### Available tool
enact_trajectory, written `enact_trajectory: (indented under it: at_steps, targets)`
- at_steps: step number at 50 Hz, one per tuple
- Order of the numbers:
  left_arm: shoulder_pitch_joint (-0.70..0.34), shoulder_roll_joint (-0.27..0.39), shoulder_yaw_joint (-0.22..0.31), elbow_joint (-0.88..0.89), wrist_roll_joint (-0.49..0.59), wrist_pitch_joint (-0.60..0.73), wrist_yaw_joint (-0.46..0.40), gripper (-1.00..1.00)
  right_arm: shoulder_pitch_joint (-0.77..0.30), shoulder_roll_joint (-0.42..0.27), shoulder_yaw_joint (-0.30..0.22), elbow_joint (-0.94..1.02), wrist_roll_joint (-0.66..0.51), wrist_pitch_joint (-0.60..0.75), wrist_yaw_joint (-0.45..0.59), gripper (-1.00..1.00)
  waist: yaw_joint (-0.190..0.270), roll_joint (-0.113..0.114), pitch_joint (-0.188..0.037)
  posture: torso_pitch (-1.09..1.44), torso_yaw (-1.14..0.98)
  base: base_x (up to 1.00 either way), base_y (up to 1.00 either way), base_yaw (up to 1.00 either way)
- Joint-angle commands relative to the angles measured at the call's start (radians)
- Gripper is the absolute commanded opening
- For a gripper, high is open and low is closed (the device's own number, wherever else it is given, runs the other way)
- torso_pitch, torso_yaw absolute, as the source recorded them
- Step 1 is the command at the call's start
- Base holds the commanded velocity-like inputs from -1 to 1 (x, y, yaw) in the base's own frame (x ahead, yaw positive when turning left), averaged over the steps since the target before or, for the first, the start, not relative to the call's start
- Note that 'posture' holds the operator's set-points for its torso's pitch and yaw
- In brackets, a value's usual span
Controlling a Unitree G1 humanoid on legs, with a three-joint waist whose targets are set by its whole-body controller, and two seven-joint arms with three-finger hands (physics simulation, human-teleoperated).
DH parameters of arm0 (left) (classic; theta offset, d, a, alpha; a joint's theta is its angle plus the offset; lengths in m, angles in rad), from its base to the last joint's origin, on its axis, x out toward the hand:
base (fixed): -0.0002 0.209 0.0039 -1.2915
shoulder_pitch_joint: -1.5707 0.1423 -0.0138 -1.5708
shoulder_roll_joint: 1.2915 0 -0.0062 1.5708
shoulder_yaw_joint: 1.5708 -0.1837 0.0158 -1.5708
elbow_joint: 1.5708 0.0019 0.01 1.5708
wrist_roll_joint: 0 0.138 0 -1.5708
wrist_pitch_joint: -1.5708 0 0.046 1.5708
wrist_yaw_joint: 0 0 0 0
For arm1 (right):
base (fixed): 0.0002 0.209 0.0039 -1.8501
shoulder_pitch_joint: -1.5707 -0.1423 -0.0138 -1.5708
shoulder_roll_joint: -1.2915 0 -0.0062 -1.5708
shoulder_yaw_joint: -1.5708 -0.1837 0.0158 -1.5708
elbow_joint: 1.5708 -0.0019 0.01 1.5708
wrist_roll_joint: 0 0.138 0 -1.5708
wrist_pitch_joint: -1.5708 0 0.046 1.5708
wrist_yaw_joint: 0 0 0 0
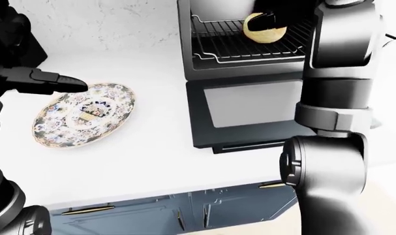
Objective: Pick the scone from the top rack and place it on the plate on the counter.
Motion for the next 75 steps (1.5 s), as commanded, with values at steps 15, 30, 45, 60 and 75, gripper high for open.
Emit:
enact_trajectory:
  at_steps: [15,30,45,60,75]
  targets:
    - [-0.017,0.017,0.023,-0.033,0.007,-0.021,-0.002,1.00,-0.048,0.007,-0.006,0.071,0.029,-0.107,-0.081,1.00,0.000,-0.003,-0.031,0.00,0.00,0.00,0.00,0.00]
    - [-0.008,0.022,0.027,-0.035,0.005,-0.023,-0.002,1.00,-0.047,0.016,-0.001,0.116,0.066,-0.141,-0.111,1.00,0.001,-0.004,-0.033,0.00,0.00,0.00,0.00,0.00]
    - [-0.018,0.033,0.026,-0.028,0.004,-0.021,-0.003,1.00,-0.041,0.024,0.005,0.117,0.079,-0.150,-0.094,1.00,0.001,-0.004,-0.034,0.00,0.00,0.00,0.00,0.00]
    - [-0.012,0.039,0.038,-0.041,-0.006,-0.012,-0.003,1.00,-0.019,0.029,0.011,0.078,0.065,-0.116,-0.051,0.86,0.001,-0.004,-0.034,0.00,0.00,0.00,0.00,0.00]
    - [-0.013,0.045,0.040,-0.038,-0.012,-0.014,0.000,1.00,-0.015,0.027,0.009,0.055,0.056,-0.095,-0.020,0.11,0.000,-0.003,-0.033,0.00,0.00,0.00,0.00,0.00]
